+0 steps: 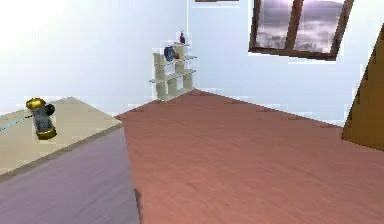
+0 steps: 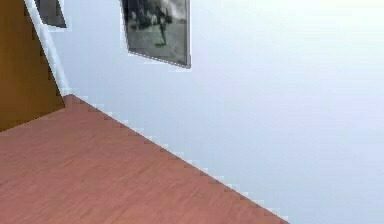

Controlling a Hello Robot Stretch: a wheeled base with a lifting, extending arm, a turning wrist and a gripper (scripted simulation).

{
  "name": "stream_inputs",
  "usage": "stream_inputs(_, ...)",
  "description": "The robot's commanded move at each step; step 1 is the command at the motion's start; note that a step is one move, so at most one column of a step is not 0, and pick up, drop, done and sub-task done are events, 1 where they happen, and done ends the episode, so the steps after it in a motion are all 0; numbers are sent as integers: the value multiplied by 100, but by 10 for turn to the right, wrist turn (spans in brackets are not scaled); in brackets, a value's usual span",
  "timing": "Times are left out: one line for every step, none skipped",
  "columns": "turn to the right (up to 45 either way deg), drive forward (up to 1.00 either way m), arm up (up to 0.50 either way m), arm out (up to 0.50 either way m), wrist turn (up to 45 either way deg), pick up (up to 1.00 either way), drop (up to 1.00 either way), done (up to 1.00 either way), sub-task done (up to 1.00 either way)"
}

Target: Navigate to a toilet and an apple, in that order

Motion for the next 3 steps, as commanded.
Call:
stream_inputs(60, 0, 0, 0, 0, 0, 0, 0, 0)
stream_inputs(0, 80, 0, 0, 0, 0, 0, 0, 0)
stream_inputs(-60, 0, 0, 0, 0, 0, 0, 0, 0)
